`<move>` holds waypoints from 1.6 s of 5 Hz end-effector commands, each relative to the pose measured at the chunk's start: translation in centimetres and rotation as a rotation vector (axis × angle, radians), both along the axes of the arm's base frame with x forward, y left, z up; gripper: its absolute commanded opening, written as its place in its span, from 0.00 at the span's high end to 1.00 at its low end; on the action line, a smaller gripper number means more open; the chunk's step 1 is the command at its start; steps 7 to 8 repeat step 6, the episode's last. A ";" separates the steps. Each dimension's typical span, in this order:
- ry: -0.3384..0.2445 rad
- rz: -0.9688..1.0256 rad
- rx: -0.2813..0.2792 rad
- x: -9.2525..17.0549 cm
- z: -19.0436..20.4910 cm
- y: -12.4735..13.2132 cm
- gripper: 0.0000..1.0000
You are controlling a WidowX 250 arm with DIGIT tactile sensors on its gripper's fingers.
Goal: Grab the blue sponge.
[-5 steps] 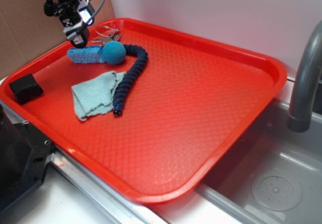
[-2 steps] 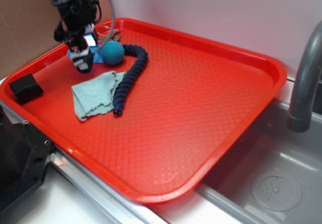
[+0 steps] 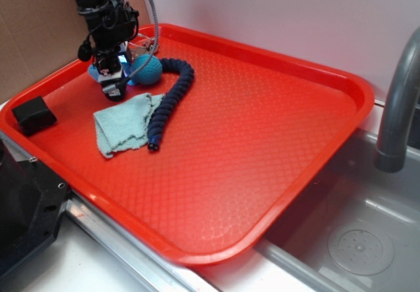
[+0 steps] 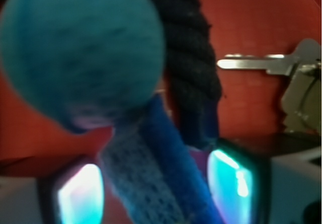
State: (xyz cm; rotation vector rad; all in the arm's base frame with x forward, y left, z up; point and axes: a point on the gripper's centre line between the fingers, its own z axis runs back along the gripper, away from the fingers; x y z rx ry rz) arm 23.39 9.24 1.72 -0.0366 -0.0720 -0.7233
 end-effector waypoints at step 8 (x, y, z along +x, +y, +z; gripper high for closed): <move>0.064 0.614 -0.027 0.6 20.5 -17.0 1.00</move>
